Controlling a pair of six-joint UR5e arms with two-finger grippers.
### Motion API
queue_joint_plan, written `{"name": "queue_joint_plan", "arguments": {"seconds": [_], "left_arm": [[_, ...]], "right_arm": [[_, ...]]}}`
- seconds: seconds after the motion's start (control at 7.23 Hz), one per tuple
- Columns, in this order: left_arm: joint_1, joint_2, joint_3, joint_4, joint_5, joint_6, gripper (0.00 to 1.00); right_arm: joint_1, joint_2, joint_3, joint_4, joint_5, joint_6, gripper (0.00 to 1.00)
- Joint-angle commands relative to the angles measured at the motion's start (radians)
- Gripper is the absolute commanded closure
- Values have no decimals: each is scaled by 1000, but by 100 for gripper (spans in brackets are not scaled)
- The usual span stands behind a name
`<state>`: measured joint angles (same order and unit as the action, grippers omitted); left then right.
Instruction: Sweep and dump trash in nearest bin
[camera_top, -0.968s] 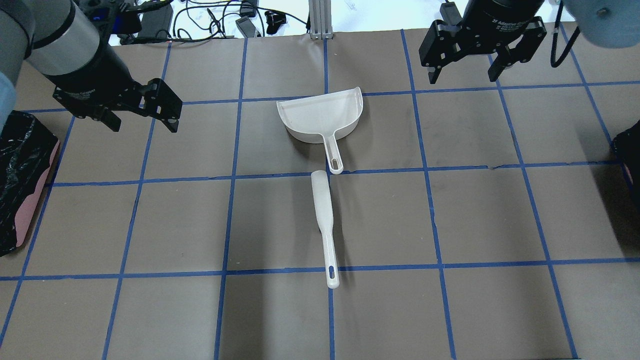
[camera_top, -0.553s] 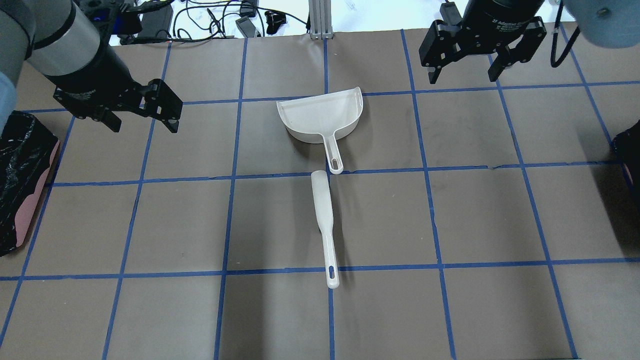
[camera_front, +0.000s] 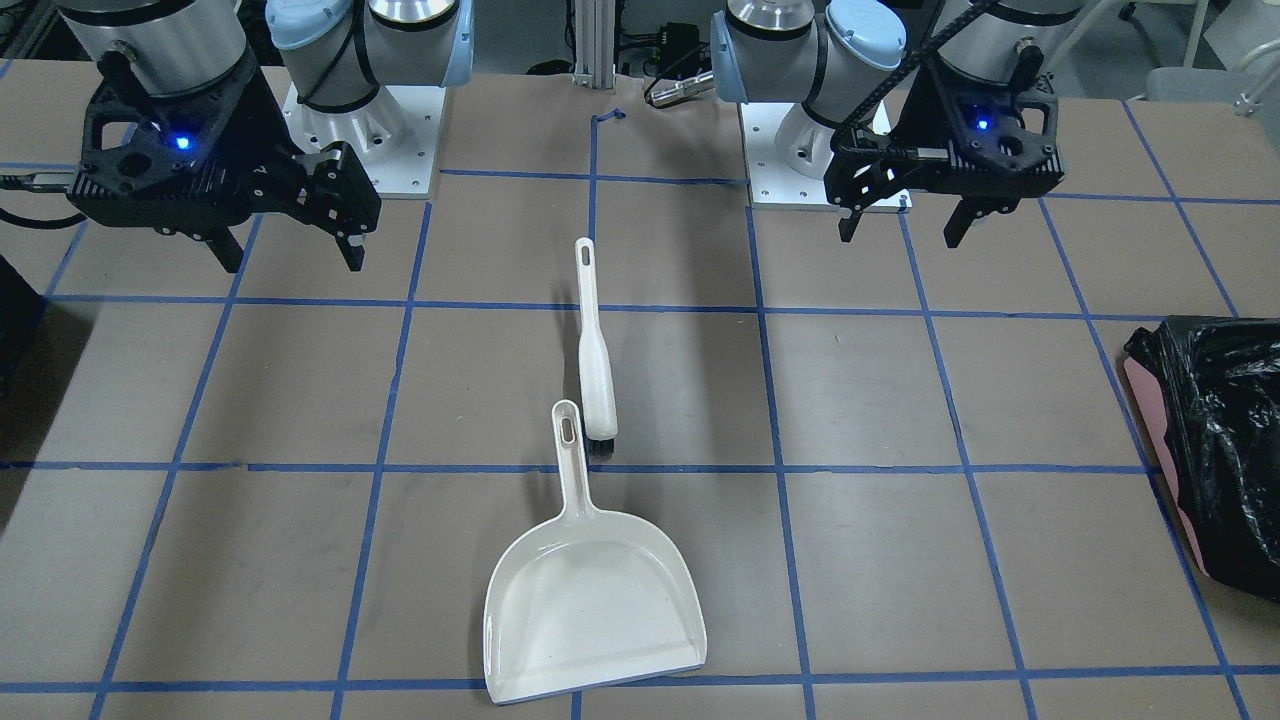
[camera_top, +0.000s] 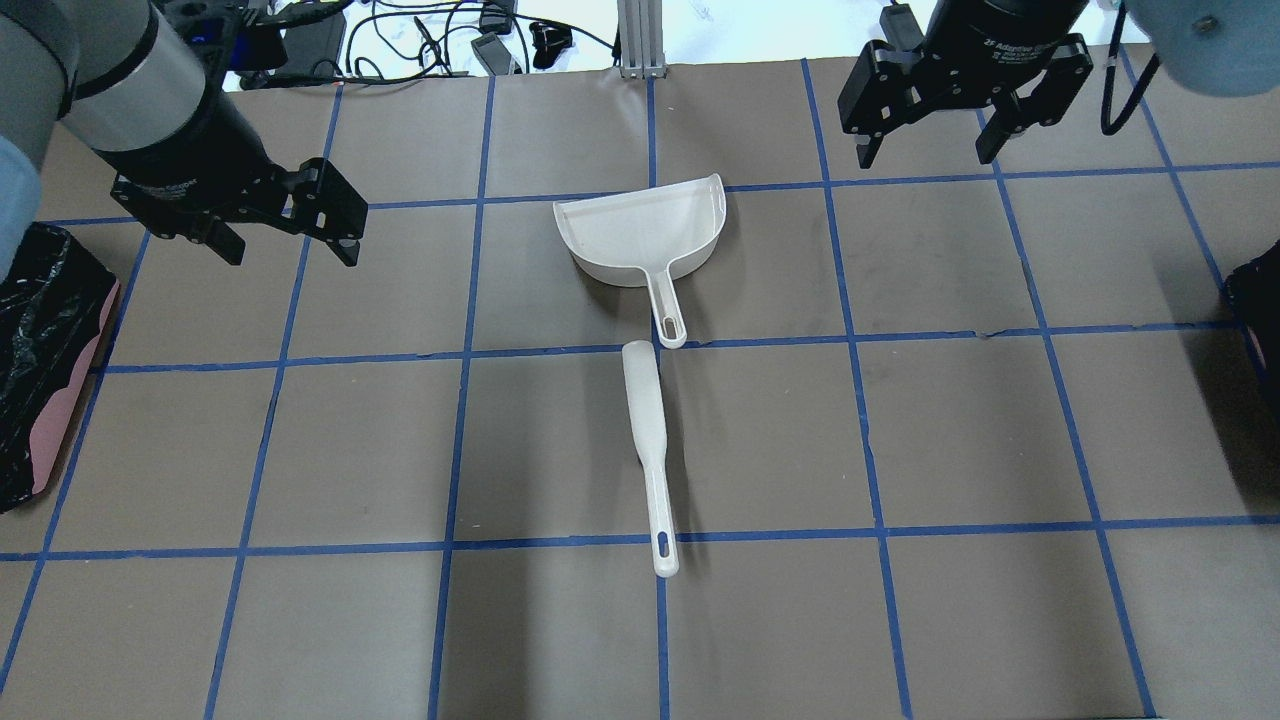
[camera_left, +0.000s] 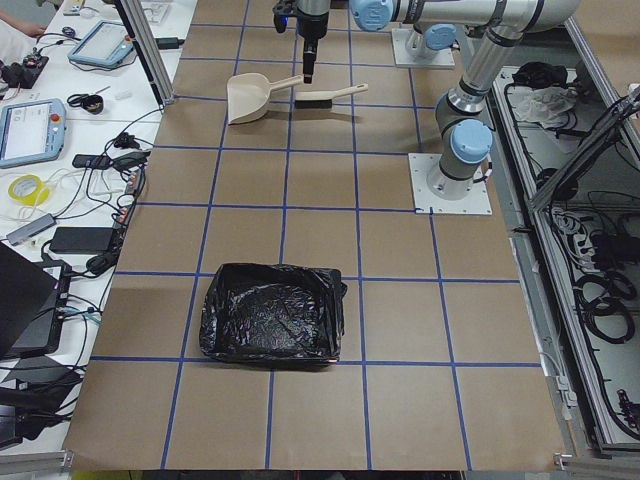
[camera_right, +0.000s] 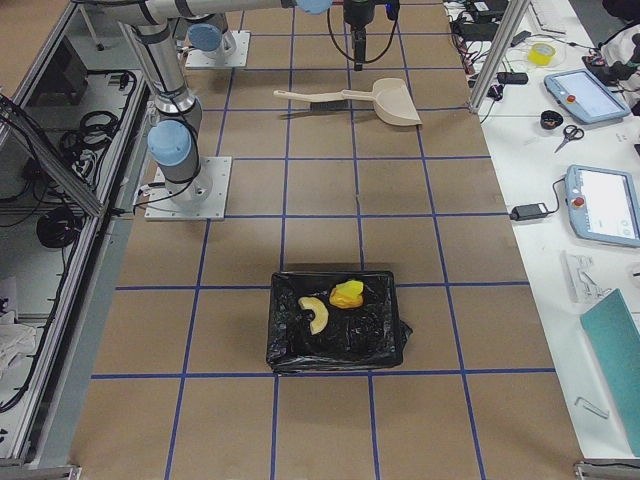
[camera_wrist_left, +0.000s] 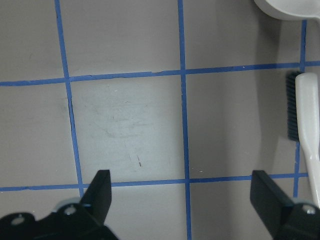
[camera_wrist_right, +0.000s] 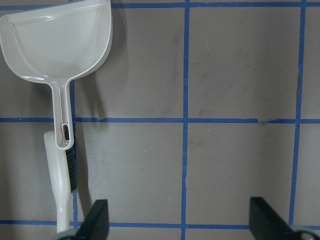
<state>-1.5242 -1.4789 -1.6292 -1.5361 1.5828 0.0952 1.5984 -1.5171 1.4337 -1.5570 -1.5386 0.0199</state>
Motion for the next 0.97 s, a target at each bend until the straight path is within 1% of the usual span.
{"name": "queue_joint_plan", "arguments": {"seconds": [0.0, 0.83], "left_arm": [[-2, 0, 0, 1, -4, -2, 0], [-2, 15, -1, -12, 0, -2, 0]], "right_arm": [[0, 0, -1, 0, 0, 0, 0], [0, 0, -1, 0, 0, 0, 0]]}}
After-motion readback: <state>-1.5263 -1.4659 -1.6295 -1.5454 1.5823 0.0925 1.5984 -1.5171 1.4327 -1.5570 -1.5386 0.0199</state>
